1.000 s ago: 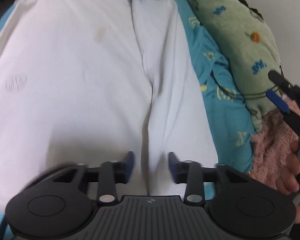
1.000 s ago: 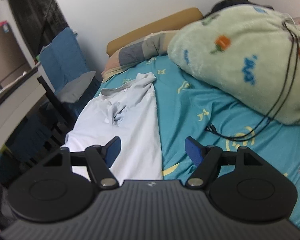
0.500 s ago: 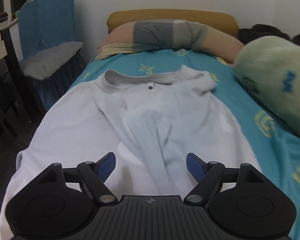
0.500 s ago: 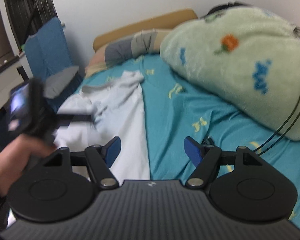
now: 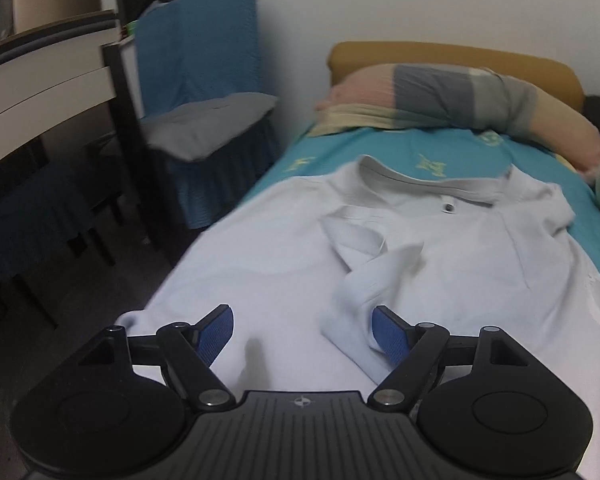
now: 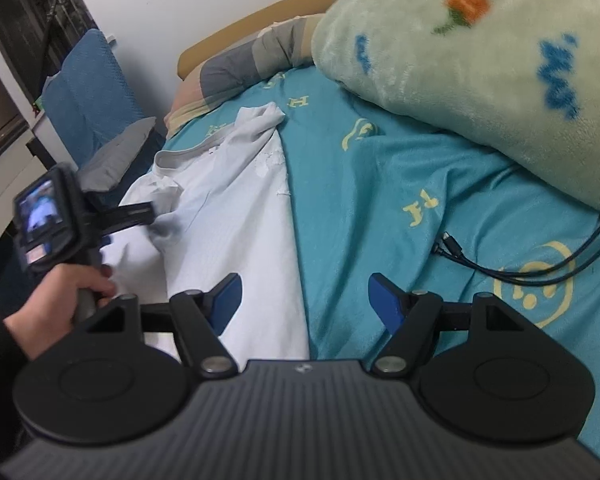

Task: Fold clothes
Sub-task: 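Grasp the other shirt side with the right gripper and fold it over the middle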

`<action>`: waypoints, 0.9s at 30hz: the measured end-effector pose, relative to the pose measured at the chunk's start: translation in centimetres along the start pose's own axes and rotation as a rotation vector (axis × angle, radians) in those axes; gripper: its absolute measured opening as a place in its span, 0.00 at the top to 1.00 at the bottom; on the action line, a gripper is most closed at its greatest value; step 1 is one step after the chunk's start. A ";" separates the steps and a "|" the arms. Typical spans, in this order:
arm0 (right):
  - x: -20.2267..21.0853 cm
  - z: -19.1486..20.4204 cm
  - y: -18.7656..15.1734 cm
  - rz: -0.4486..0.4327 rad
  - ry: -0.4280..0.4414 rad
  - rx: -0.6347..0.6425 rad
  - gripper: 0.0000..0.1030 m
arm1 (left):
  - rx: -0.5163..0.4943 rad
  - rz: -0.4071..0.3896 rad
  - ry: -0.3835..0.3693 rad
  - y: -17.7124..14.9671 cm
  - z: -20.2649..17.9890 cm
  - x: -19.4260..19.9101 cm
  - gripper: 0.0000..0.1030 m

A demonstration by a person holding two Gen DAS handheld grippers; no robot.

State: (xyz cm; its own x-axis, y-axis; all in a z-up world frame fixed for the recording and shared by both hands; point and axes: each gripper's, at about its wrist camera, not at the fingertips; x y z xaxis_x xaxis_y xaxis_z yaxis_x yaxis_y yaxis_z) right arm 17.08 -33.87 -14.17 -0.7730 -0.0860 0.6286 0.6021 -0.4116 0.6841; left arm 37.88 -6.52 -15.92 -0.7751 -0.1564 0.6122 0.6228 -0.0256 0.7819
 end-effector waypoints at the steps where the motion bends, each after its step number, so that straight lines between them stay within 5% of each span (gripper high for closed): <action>1: 0.1 0.1 0.0 -0.007 0.002 0.008 0.30 | 0.014 0.006 -0.005 -0.1 1.0 0.9 0.25; 10: 3.1 1.9 -0.4 -0.101 0.032 0.140 0.30 | 0.204 0.014 -0.229 -2.8 7.7 18.5 0.13; 15: 4.7 4.2 -0.9 -0.062 0.071 0.260 0.30 | 0.187 0.003 -0.368 -4.5 9.3 25.6 0.05; 22: 3.2 12.0 3.4 -0.025 0.165 0.451 0.30 | 0.137 -0.036 -0.369 -5.3 12.9 26.4 0.02; 27: -3.8 22.4 7.0 0.054 0.191 0.679 0.31 | 0.091 -0.035 -0.305 -5.8 15.3 23.6 0.02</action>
State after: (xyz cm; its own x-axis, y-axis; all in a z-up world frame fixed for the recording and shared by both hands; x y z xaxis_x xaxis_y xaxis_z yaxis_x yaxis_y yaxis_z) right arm 28.67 -16.07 -3.48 -0.7228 -0.2732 0.6348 0.5842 0.2491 0.7724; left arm 14.36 5.07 -4.26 -0.8008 0.1463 0.5808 0.5936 0.0646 0.8021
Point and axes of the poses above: each gripper's, at about its wrist camera, not at the fingertips, and x roughly against the way its jaws point, z to its left, y to its top, and after that the axes turned 2 degrees about -y, right-handed
